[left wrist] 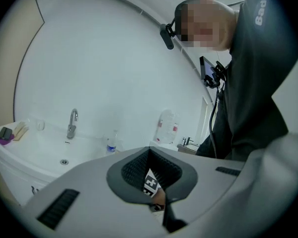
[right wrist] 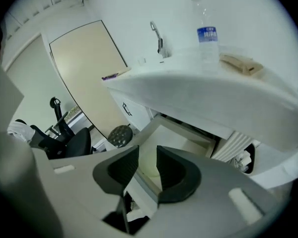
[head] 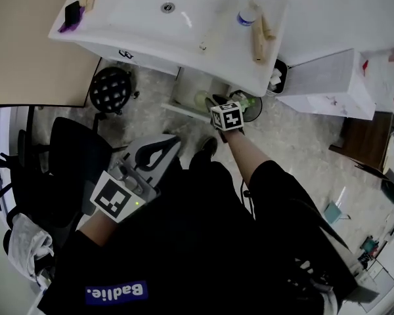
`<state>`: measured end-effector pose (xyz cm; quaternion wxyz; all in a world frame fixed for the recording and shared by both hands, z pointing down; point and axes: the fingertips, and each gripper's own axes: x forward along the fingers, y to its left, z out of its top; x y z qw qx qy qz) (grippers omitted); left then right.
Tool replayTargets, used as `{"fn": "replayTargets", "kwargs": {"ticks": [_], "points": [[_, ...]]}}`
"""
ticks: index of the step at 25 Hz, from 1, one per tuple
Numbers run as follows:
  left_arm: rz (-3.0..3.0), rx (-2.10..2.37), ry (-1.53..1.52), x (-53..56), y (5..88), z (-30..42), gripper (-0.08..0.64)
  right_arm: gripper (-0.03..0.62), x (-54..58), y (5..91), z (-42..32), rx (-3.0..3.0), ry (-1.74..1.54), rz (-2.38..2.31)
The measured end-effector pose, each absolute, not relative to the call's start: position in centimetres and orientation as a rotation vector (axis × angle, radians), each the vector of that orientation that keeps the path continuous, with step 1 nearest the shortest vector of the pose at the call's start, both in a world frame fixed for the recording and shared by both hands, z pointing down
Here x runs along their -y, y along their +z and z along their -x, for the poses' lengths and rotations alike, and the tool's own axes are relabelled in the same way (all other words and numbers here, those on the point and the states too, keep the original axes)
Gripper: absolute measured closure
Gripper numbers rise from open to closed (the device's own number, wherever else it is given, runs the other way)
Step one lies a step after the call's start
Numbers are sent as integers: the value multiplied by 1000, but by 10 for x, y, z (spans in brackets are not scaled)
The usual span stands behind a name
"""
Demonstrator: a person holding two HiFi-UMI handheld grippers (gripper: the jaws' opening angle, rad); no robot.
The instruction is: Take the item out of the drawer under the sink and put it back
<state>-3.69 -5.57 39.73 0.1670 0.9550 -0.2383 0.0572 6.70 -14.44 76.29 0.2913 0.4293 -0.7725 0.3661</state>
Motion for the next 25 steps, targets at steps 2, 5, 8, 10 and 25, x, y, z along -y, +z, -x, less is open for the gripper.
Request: {"fn": "replayTargets", "kwargs": {"ticks": [2, 5, 8, 10, 25], "points": [[-2727, 661, 140, 57, 390, 33, 568, 508, 141, 736, -68, 2101, 966, -1175], [-2740, 641, 113, 58, 381, 29, 569, 511, 135, 691, -69, 2173, 941, -1212], [-2756, 616, 87, 59, 375, 26, 569, 544, 128, 642, -68, 2256, 895, -1249], [-2769, 596, 79, 59, 370, 24, 569, 561, 122, 608, -68, 2310, 860, -1272], [-2844, 426, 73, 61, 349, -8, 569, 591, 80, 408, -49, 2647, 496, -1351]]}}
